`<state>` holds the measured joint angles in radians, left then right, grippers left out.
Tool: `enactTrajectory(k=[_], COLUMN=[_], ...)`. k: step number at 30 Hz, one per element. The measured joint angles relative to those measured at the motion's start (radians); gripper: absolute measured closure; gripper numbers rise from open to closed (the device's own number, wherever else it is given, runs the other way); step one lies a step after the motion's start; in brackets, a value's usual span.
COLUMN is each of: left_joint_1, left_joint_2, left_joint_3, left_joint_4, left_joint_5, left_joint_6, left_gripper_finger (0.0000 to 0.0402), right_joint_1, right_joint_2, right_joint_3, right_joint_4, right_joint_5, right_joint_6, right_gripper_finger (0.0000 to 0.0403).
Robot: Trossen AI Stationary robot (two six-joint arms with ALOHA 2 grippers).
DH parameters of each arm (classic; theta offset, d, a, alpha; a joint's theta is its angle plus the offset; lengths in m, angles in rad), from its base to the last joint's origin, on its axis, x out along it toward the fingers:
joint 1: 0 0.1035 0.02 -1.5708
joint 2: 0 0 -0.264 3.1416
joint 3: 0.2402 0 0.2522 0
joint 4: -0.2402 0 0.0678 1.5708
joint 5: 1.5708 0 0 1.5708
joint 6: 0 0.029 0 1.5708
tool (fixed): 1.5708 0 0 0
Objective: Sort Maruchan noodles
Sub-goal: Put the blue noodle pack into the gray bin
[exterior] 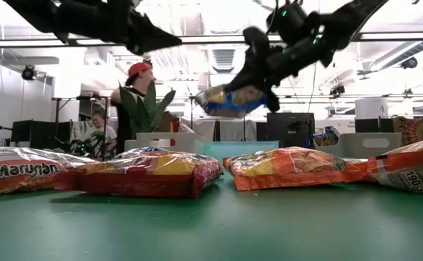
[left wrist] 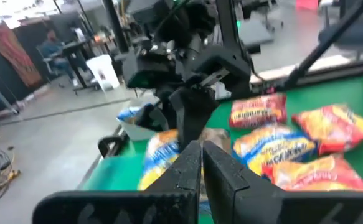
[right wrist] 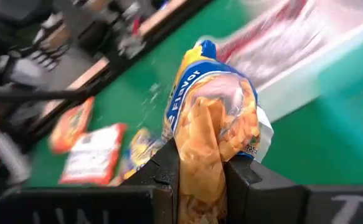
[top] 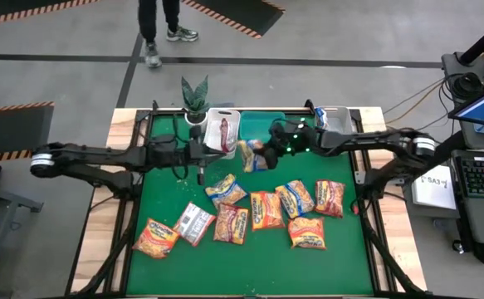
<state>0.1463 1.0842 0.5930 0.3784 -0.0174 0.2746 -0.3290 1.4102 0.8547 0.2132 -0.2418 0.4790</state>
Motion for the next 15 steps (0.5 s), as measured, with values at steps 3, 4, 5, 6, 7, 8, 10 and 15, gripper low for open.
enactTrajectory(k=[3,4,5,6,7,8,10,15], left_joint_1=[0.0,0.0,0.0,0.0,0.0,0.0,0.0,0.0], left_joint_2=[-0.046,-0.057,-0.066,-0.073,-0.083,-0.086,-0.093,-0.094], left_joint_3=[-0.004,-0.004,-0.005,-0.006,-0.007,-0.008,-0.008,-0.008], left_joint_4=[0.004,0.004,0.004,0.004,0.003,0.003,0.004,0.003], left_joint_5=[0.0,0.0,-0.001,-0.001,-0.001,-0.001,-0.001,-0.001], left_joint_6=[-0.006,-0.006,-0.006,-0.006,-0.007,-0.007,-0.007,-0.011], left_gripper_finger=[0.0402,0.0402,0.0402,0.0402,0.0402,0.0402,0.0402,0.0402], right_joint_1=[0.0,0.0,0.0,0.0,0.0,0.0,0.0,-0.005], right_joint_2=[-0.091,-0.121,-0.15,-0.177,-0.202,-0.223,-0.258,-0.307], right_joint_3=[0.0,0.0,0.0,0.0,0.0,0.0,0.0,0.0], right_joint_4=[-0.089,-0.114,-0.15,-0.179,-0.203,-0.229,-0.287,-0.462], right_joint_5=[0.154,0.219,0.295,0.382,0.466,0.551,0.733,1.179], right_joint_6=[-0.054,-0.068,-0.083,-0.099,-0.106,-0.12,-0.146,-0.117], right_gripper_finger=[0.0342,0.0342,0.0342,0.0342,0.0342,0.0342,0.0342,0.0344])
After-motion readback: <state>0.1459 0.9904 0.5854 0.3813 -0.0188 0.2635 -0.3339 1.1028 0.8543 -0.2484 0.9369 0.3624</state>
